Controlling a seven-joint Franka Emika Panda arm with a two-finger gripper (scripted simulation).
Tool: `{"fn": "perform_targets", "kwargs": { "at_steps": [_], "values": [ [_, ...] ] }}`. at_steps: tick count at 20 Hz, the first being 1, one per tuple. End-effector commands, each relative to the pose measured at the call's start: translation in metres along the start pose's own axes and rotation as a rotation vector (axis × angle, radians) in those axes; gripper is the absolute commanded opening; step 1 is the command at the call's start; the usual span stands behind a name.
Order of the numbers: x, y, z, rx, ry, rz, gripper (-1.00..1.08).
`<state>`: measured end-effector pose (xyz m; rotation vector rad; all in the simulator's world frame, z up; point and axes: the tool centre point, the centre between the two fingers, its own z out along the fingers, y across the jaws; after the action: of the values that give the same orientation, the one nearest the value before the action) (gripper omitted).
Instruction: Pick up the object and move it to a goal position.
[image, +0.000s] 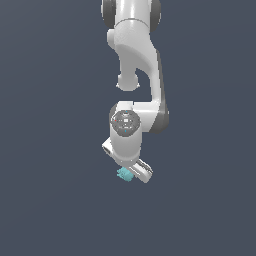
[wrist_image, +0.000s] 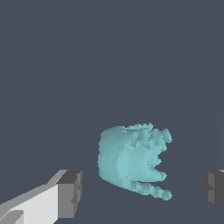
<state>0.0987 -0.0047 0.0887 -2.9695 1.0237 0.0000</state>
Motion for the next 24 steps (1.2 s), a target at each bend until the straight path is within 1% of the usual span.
{"fn": "perform_targets", "kwargs": {
  "at_steps": [1,9,15,16,24],
  "values": [
    [0.000,0.000,0.005,-0.001,-0.001,0.001,1.00],
    [-0.001,0.001,0.046,0.000,0.000,0.004,1.00],
    [0.001,0.000,0.049,0.000,0.000,0.005,1.00],
    [0.001,0.000,0.049,0.000,0.000,0.005,-1.00],
    [0.001,0.000,0.049,0.000,0.000,0.005,-1.00]
  ]
}}
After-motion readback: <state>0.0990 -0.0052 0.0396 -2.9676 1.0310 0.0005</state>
